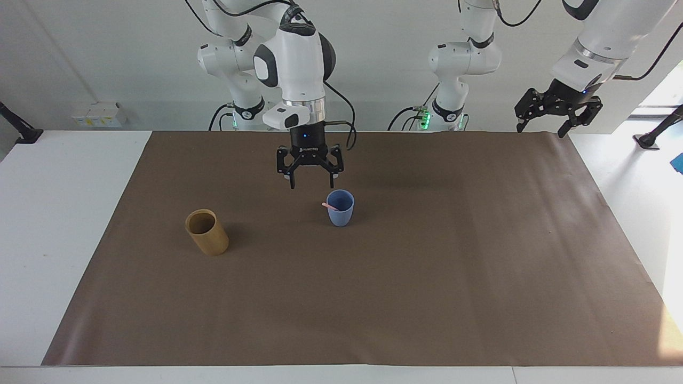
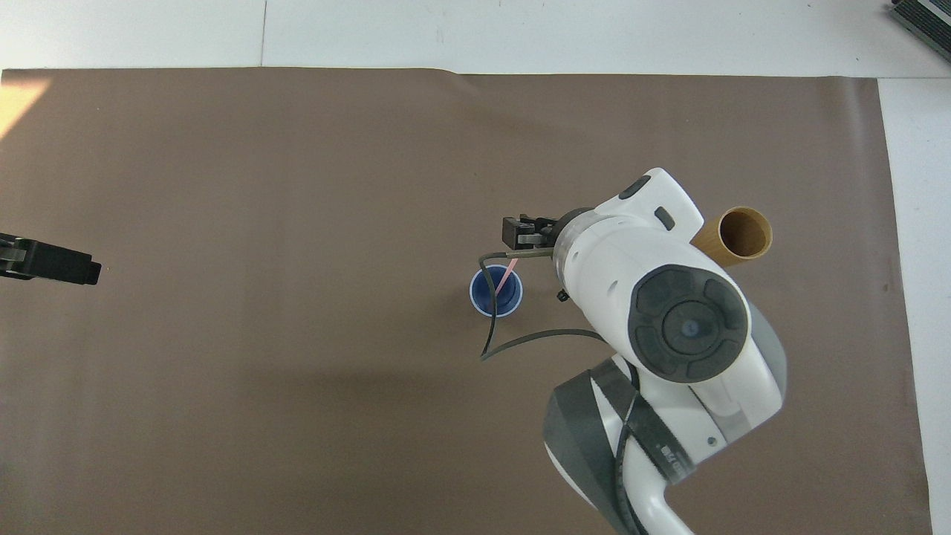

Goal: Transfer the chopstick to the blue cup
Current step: 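Carry the pink straw over the blue cup with the right gripper, then open the right gripper to drop the straw into the blue cup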

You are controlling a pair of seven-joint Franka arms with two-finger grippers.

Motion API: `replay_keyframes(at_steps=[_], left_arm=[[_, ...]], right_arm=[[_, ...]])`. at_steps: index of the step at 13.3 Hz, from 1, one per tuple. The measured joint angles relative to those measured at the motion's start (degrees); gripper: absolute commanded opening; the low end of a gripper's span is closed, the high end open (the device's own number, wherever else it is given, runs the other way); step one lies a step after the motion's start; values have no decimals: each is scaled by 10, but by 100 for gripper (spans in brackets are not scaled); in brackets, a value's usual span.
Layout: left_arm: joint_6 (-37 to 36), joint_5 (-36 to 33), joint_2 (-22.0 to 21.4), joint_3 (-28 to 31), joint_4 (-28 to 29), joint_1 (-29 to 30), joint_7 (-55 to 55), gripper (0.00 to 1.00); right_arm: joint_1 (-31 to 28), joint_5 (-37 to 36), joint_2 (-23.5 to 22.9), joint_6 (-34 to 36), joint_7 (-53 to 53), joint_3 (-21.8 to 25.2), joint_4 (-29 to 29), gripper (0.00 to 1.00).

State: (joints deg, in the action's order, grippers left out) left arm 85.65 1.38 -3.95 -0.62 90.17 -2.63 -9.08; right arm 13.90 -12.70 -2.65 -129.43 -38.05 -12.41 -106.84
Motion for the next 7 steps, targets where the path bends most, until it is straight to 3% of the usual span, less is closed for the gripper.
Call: replay_keyframes(at_steps=[7], left_arm=[[0,0,0,0,0,0,0,100]], right_arm=[[-78,94,70,168,88,3,16,100]])
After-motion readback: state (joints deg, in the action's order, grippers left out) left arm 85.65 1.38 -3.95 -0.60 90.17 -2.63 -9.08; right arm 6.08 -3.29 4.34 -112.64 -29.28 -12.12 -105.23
